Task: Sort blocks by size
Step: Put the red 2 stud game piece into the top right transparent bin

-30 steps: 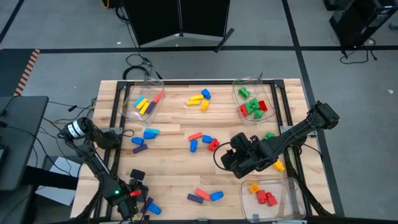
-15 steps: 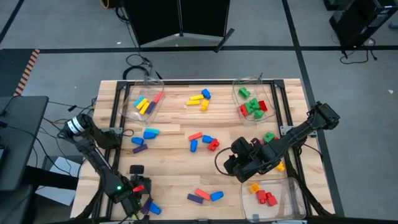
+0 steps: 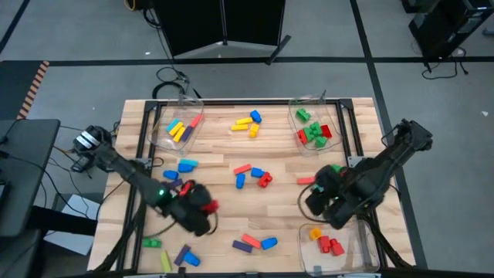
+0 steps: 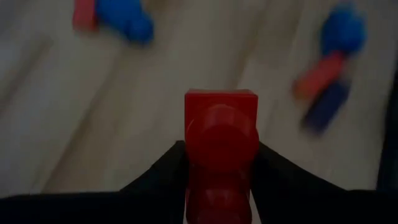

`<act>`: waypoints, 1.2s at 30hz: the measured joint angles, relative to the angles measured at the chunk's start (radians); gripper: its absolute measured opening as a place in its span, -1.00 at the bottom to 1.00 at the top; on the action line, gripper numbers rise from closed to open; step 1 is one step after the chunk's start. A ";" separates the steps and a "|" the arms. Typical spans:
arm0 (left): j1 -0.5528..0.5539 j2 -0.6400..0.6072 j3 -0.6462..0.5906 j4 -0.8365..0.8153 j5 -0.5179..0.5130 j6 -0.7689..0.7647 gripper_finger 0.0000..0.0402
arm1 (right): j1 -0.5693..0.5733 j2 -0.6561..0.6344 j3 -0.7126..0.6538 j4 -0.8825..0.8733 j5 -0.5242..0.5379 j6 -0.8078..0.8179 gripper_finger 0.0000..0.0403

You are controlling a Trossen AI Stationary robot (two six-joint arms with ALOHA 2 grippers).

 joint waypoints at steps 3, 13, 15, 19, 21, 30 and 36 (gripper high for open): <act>0.098 -0.002 0.001 0.180 0.002 0.133 -0.30 | 0.039 -0.048 0.000 -0.082 0.023 0.070 0.04; 0.487 0.000 0.003 0.503 0.252 0.517 -0.30 | 0.025 -0.279 -0.119 -0.084 0.134 0.154 0.03; 0.561 0.001 0.016 0.503 0.314 0.595 -0.30 | 0.001 -0.327 -0.172 -0.025 0.149 0.142 0.03; 0.690 0.022 0.088 0.526 0.427 0.744 -0.30 | -0.070 -0.413 -0.278 0.149 0.216 0.043 0.03; 0.746 0.052 0.143 0.524 0.491 0.805 -0.30 | -0.124 -0.451 -0.325 0.250 0.252 -0.024 0.03; 0.898 0.255 0.439 0.520 0.763 0.935 -0.30 | -0.473 -0.527 -0.469 0.837 0.185 -0.563 0.03; 0.936 0.364 0.585 0.518 0.928 0.841 -0.30 | -0.632 -0.517 -0.494 1.236 0.093 -0.908 0.03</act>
